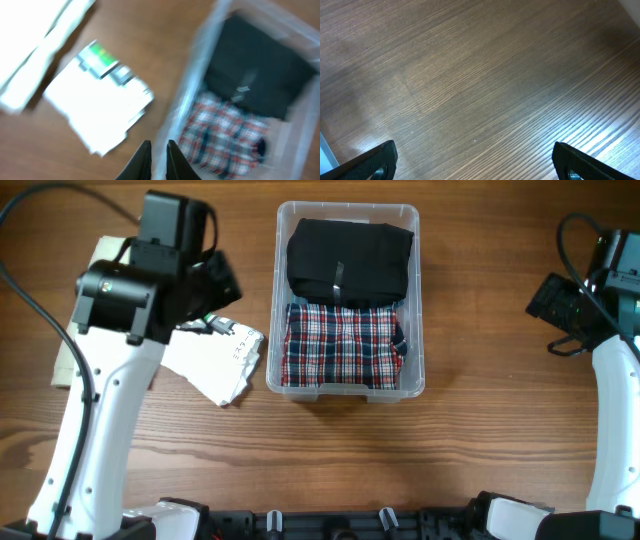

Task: Pack container
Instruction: 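Move the left gripper to the white printed T-shirt and grasp it, then lift the white T-shirt with the left gripper and carry it into the box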

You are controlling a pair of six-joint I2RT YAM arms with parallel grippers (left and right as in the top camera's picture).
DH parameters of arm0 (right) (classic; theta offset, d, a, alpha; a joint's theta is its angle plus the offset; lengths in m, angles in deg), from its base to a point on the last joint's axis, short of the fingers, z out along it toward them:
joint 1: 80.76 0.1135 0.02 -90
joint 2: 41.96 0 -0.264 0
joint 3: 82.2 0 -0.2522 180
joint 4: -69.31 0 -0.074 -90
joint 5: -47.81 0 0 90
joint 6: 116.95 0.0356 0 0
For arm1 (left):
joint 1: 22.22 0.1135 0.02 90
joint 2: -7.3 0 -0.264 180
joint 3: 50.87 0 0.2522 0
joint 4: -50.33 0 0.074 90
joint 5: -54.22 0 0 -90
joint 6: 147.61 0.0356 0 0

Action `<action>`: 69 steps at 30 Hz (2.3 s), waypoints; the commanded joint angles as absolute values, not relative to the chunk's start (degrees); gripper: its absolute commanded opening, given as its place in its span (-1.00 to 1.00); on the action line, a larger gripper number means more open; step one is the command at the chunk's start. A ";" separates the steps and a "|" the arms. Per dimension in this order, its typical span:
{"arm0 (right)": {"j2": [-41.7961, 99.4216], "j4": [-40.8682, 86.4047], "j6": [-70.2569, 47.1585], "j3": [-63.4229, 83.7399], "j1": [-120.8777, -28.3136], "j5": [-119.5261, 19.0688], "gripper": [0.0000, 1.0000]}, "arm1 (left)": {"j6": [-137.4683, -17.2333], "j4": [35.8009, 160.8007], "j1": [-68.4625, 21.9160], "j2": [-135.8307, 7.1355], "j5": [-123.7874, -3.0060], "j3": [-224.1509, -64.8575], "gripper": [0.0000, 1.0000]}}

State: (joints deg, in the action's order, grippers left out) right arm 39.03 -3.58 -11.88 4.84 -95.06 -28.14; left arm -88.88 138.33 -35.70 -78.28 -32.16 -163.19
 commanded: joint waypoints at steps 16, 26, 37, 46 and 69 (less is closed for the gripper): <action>38.51 -3.41 -11.92 3.90 -95.09 -27.18 0.99 | -96.25 121.37 -17.05 -79.35 -41.52 -127.08 0.94; 38.51 -3.38 -11.92 3.90 -95.09 -27.18 0.99 | -103.33 108.61 -17.08 -79.51 -41.65 -113.99 1.00; 38.51 -3.36 -11.92 3.90 -95.09 -27.18 1.00 | -109.10 98.51 -17.08 -79.88 -41.74 -107.22 0.94; 38.51 -3.38 -11.92 3.90 -95.09 -27.18 0.99 | -109.10 91.97 -17.08 -79.88 -41.74 -103.39 0.63; 38.51 -3.38 -11.94 3.90 -95.09 -27.18 1.00 | -99.87 95.80 -17.08 -68.45 -41.76 -108.77 -0.92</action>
